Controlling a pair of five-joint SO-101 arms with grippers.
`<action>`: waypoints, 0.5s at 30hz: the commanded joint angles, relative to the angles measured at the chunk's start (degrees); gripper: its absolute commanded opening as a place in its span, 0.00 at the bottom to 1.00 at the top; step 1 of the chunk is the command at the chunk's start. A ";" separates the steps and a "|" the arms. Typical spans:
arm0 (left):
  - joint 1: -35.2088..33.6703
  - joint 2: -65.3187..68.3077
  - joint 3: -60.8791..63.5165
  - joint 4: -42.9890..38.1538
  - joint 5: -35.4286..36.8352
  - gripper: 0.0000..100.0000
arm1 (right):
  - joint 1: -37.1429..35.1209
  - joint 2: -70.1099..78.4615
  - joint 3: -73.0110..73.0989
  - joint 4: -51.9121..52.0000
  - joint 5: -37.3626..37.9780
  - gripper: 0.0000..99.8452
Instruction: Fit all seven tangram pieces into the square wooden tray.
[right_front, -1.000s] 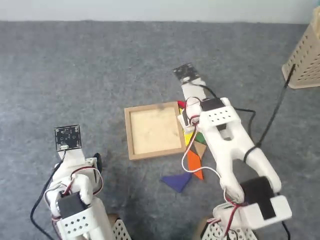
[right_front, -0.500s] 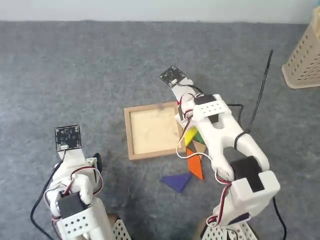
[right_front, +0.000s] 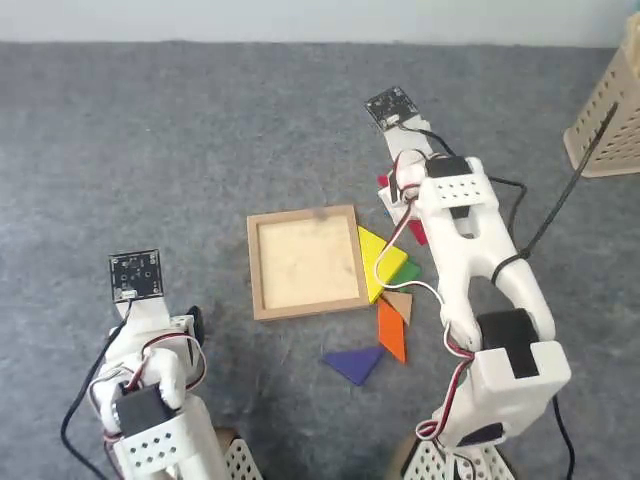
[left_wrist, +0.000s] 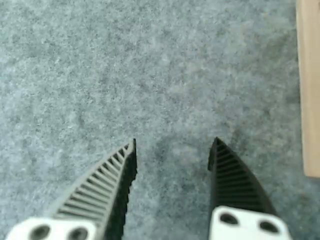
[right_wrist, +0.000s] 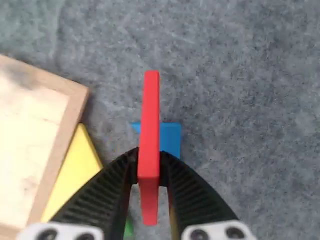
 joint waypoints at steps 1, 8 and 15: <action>0.00 -0.70 -1.10 0.18 0.53 0.23 | -3.74 -5.67 -6.15 5.85 -7.30 0.00; 0.00 -0.70 -1.10 0.18 0.53 0.23 | -17.89 -8.04 -5.80 11.91 -25.67 0.01; 0.00 -0.70 -1.10 0.18 0.53 0.23 | -28.88 -1.98 -5.89 5.32 -39.56 0.01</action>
